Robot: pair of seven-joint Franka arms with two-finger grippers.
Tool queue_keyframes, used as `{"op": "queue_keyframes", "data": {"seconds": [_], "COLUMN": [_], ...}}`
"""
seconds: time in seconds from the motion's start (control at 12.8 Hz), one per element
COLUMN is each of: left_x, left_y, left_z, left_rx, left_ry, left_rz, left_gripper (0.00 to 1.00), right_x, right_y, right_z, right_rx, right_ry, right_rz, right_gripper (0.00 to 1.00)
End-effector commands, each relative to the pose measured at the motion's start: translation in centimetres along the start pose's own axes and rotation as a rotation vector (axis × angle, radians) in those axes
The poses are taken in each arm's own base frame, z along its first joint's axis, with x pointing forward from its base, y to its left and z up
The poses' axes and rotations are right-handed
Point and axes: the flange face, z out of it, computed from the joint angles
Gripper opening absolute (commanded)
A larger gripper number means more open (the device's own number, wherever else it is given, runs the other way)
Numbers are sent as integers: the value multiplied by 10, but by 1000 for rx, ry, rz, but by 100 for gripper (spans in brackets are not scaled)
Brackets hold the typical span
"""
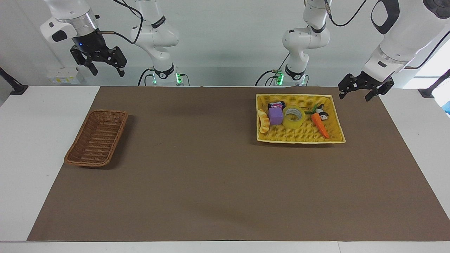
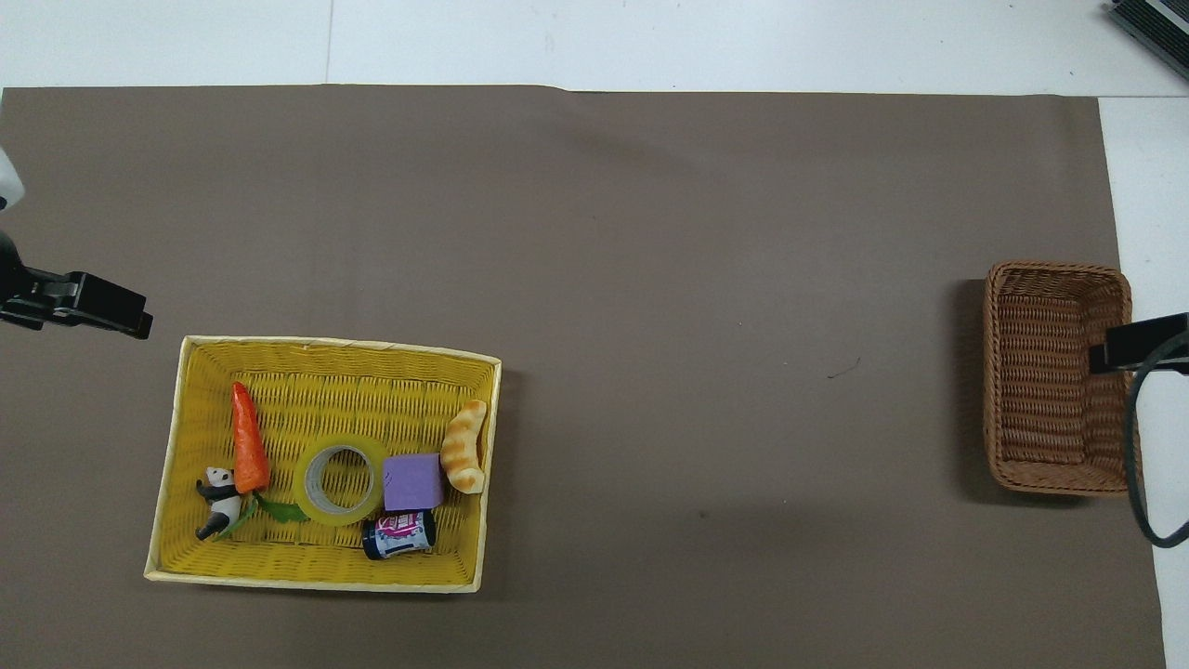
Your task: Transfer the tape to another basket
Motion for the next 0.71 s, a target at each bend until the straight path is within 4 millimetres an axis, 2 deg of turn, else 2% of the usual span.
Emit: {"op": "queue_keyframes", "data": {"seconds": [0.0,0.47,0.63], "left_x": [-6,-9,-18], "left_y": [-1,-1,0], "left_z": [-4,0,6], "left_rx": [12,12,12], "left_ry": [-3,-16,-23], "left_rz": [1,0,-1], "left_gripper": [100,100,100], "right_x": [0,0,0], "right_y": [3,2,2], "right_z": [-3,-3,-3], "right_rx": [0,-1,-1], "right_ry": [-4,-4,-4], "right_rz": [-18,-20,-20], "right_gripper": [100,100,100]}}
